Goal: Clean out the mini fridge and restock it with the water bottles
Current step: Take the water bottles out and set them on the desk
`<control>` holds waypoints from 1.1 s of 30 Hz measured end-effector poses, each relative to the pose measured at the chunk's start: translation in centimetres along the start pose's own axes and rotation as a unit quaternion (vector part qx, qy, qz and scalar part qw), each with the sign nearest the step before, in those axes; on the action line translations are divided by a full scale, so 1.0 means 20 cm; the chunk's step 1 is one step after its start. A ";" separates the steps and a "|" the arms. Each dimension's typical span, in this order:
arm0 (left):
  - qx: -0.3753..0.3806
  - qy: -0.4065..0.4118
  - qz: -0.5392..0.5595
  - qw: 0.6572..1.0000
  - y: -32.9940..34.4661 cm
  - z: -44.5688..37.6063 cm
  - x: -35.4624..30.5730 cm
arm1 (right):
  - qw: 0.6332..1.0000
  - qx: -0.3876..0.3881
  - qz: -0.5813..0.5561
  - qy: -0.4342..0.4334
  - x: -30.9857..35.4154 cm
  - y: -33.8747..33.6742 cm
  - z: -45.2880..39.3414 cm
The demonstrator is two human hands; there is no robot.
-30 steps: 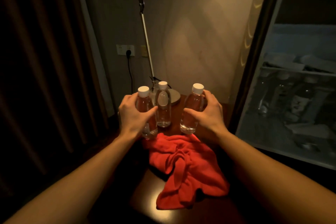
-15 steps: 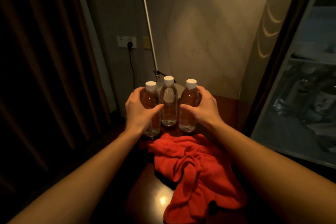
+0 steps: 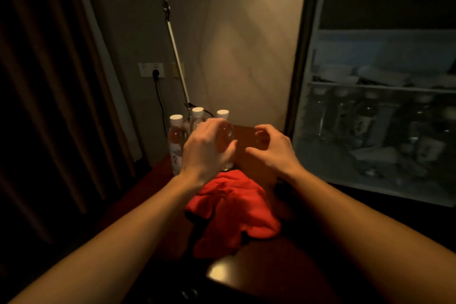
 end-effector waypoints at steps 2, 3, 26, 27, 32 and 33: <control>0.033 0.017 0.018 0.999 0.10 0.01 -0.18 | 1.000 -0.002 0.008 -0.005 -0.04 -0.15 0.08; 0.048 0.019 0.027 0.998 0.15 0.01 -0.26 | 1.000 -0.009 0.017 -0.004 -0.07 -0.23 0.11; 0.161 -0.139 0.208 0.955 1.38 -0.45 -0.74 | 0.991 -0.099 0.021 0.085 -0.87 -1.10 -0.22; 0.138 -0.126 0.189 0.964 1.40 -0.49 -0.73 | 0.991 -0.102 0.015 0.083 -0.91 -1.08 -0.26; 0.147 -0.122 0.107 0.976 1.49 -0.60 -0.71 | 0.984 -0.143 -0.047 0.096 -1.04 -1.07 -0.42; 0.164 -0.131 0.102 0.972 1.52 -0.61 -0.70 | 0.982 -0.151 -0.059 0.099 -1.06 -1.07 -0.44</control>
Point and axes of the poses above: each hand's wrist, its own z-axis away from the middle knuckle, its own y-axis out of the palm, x = y × z, the point moved 10 cm from there along -z, towards the middle knuckle, and after that the axes turned 5 degrees about y, right-handed, at the moved point
